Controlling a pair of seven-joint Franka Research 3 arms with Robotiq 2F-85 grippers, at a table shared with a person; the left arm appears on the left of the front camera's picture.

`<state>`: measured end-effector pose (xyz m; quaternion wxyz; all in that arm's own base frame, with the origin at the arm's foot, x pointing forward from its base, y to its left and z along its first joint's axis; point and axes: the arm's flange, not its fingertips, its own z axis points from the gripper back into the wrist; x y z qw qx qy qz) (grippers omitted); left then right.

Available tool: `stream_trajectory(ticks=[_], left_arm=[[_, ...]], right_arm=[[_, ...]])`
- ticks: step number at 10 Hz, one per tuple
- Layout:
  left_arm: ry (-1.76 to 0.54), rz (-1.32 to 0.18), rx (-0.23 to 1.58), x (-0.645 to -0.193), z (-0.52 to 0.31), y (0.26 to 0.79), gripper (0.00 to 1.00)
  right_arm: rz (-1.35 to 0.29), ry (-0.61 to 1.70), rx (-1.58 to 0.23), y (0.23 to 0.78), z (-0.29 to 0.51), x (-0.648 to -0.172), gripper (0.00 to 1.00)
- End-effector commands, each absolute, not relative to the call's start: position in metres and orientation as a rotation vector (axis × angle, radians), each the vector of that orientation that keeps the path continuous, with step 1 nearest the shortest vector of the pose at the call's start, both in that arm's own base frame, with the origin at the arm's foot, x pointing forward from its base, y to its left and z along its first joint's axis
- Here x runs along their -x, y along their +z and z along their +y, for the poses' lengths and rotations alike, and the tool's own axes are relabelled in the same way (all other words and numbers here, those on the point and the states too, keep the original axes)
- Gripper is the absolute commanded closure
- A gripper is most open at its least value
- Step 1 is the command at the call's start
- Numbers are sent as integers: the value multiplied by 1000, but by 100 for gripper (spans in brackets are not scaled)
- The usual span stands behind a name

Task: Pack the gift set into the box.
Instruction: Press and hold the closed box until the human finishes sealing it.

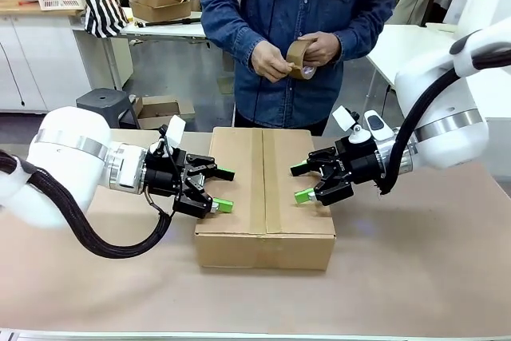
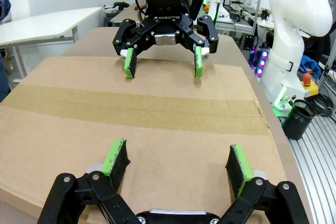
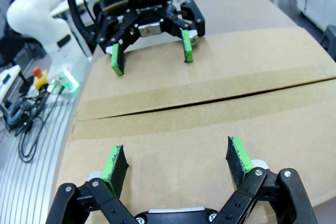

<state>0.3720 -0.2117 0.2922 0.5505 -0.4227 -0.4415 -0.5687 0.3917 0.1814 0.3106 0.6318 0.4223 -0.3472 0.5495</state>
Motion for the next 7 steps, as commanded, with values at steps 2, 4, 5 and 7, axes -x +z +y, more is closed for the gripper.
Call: stream_trajectory(ticks=[2,4,5,7], left_arm=[[-1350,-1045,997,-371,-211,291,0],[-1350,-1045,997,-371,-211,291,0],[-1350,-1045,997,-371,-211,291,0],[-1350,-1045,997,-371,-211,291,0]], right_arm=[[-791,1263,-958,308,182,-391,0],[-791,1263,-958,308,182,-391,0],[-791,1263,-958,308,182,-391,0],[-791,1263,-958,308,182,-391,0]])
